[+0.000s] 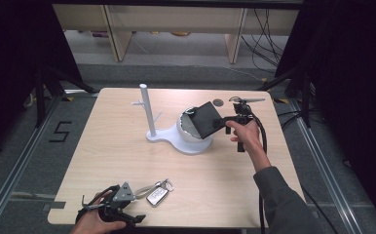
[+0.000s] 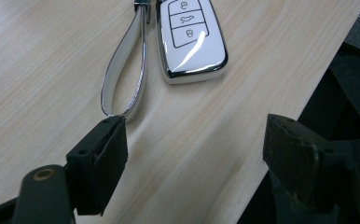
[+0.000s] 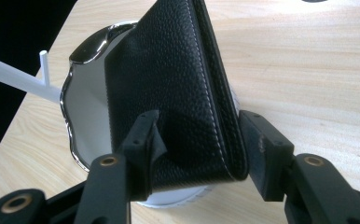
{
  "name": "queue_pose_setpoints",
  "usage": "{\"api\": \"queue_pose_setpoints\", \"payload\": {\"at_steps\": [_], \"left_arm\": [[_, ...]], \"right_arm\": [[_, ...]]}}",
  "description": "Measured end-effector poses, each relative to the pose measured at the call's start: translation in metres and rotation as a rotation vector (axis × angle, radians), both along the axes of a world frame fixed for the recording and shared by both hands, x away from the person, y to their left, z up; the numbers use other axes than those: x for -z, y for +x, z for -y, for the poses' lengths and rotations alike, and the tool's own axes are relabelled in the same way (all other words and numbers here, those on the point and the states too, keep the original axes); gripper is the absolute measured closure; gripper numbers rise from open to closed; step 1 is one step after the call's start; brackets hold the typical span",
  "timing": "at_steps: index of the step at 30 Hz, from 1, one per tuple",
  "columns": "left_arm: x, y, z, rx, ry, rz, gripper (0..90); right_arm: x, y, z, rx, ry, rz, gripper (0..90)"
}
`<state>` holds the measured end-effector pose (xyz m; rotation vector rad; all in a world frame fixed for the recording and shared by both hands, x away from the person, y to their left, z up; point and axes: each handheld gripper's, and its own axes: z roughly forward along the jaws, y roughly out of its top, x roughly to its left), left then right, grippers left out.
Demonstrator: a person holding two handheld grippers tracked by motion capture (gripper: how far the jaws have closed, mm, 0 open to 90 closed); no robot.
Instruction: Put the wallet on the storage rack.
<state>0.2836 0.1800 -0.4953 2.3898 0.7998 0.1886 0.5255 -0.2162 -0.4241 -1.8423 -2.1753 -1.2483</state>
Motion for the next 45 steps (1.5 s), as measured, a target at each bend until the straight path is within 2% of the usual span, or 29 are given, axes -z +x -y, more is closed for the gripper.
{"api": "queue_pose_setpoints", "payload": {"at_steps": [6, 7, 9, 10, 13, 15, 16, 18, 19, 22, 24, 25, 26, 27, 29, 30, 31, 32, 33, 34, 35, 36, 37, 38, 39, 40, 41, 43, 45], "left_arm": [[-0.001, 0.000, 0.001, 0.009, 0.001, 0.006, 21.9], [-0.001, 0.000, 0.000, 0.016, 0.002, 0.003, 21.9], [0.000, 0.000, 0.000, 0.012, 0.001, 0.003, 21.9], [0.000, 0.000, 0.000, 0.013, 0.002, 0.003, 21.9], [-0.001, -0.001, 0.000, 0.014, 0.012, 0.000, 21.9], [-0.001, 0.000, 0.001, 0.011, 0.000, 0.003, 21.9], [-0.001, -0.001, 0.001, 0.012, 0.001, 0.004, 21.9], [-0.001, -0.001, 0.001, 0.006, 0.005, 0.008, 21.9], [-0.001, -0.001, 0.001, 0.006, 0.000, 0.007, 21.9], [-0.003, -0.002, 0.001, 0.011, 0.004, 0.008, 21.9], [-0.003, -0.002, 0.001, 0.012, -0.006, 0.011, 21.9], [-0.003, -0.001, 0.000, 0.009, 0.003, 0.018, 21.9], [-0.004, -0.001, 0.000, 0.003, -0.003, 0.016, 21.9], [-0.004, -0.002, 0.002, -0.007, -0.026, 0.016, 21.9], [-0.005, -0.002, 0.000, 0.002, -0.010, 0.021, 21.9], [-0.006, -0.002, 0.001, 0.001, -0.011, 0.020, 21.9], [-0.006, -0.002, 0.001, 0.000, -0.007, 0.019, 21.9], [-0.006, -0.001, 0.001, 0.001, -0.013, 0.021, 21.9], [-0.005, -0.001, 0.001, -0.002, -0.014, 0.021, 21.9], [-0.005, -0.001, 0.001, -0.003, -0.015, 0.021, 21.9], [-0.005, -0.001, 0.001, -0.004, -0.015, 0.022, 21.9], [-0.005, -0.001, 0.001, -0.004, -0.016, 0.024, 21.9], [-0.006, -0.002, 0.001, -0.012, -0.017, 0.019, 21.9], [-0.005, -0.002, 0.002, -0.023, -0.033, 0.018, 21.9], [-0.005, -0.002, 0.002, -0.022, -0.033, 0.019, 21.9], [-0.006, -0.002, 0.002, -0.023, -0.034, 0.021, 21.8], [-0.006, -0.002, 0.002, -0.022, -0.033, 0.024, 21.8], [-0.006, -0.002, 0.002, -0.027, -0.036, 0.024, 21.8], [-0.007, -0.001, 0.002, -0.022, -0.028, 0.029, 21.6]], "right_arm": [[0.002, -0.002, 0.006, -0.007, 0.008, -0.017, 50.8], [0.000, -0.004, 0.004, 0.013, 0.039, -0.062, 50.8], [0.002, -0.004, 0.007, 0.009, 0.026, -0.050, 50.6], [0.004, -0.003, 0.010, -0.007, 0.007, -0.018, 50.4], [0.005, -0.004, 0.014, -0.010, 0.020, -0.015, 50.1], [0.005, -0.006, 0.012, 0.002, 0.050, -0.046, 50.2], [0.006, -0.005, 0.014, -0.014, 0.026, -0.016, 50.1], [0.007, -0.005, 0.016, -0.012, 0.022, -0.009, 47.2], [0.006, -0.006, 0.017, 0.000, 0.028, -0.025, 45.3], [0.005, -0.007, 0.022, -0.004, 0.028, -0.005, 41.4], [0.000, -0.011, 0.024, 0.020, 0.053, -0.026, 40.3], [0.000, -0.012, 0.028, 0.001, 0.024, 0.016, 39.4], [-0.004, -0.015, 0.028, 0.024, 0.037, -0.007, 38.9], [-0.006, -0.018, 0.030, 0.017, 0.032, 0.006, 38.8], [-0.010, -0.024, 0.033, 0.016, 0.034, 0.013, 37.7], [-0.010, -0.026, 0.036, 0.010, 0.023, 0.041, 37.2], [-0.012, -0.030, 0.037, 0.018, 0.037, 0.024, 36.3], [-0.011, -0.033, 0.041, 0.004, 0.009, 0.064, 36.1], [-0.011, -0.035, 0.043, -0.005, -0.005, 0.077, 35.9], [-0.012, -0.041, 0.042, 0.011, 0.012, 0.042, 35.2], [-0.010, -0.043, 0.045, -0.008, -0.017, 0.088, 34.6], [-0.011, -0.049, 0.044, 0.008, -0.004, 0.053, 34.5], [-0.010, -0.053, 0.047, -0.015, -0.026, 0.088, 34.5], [-0.010, -0.059, 0.046, 0.002, -0.011, 0.067, 34.4], [-0.007, -0.062, 0.050, -0.032, -0.047, 0.111, 34.4], [-0.005, -0.066, 0.052, -0.046, -0.056, 0.128, 34.2], [-0.005, -0.073, 0.050, -0.019, -0.031, 0.087, 33.9], [0.000, -0.079, 0.054, -0.040, -0.056, 0.128, 33.5], [0.003, -0.086, 0.056, -0.059, -0.053, 0.142, 33.1]]}}
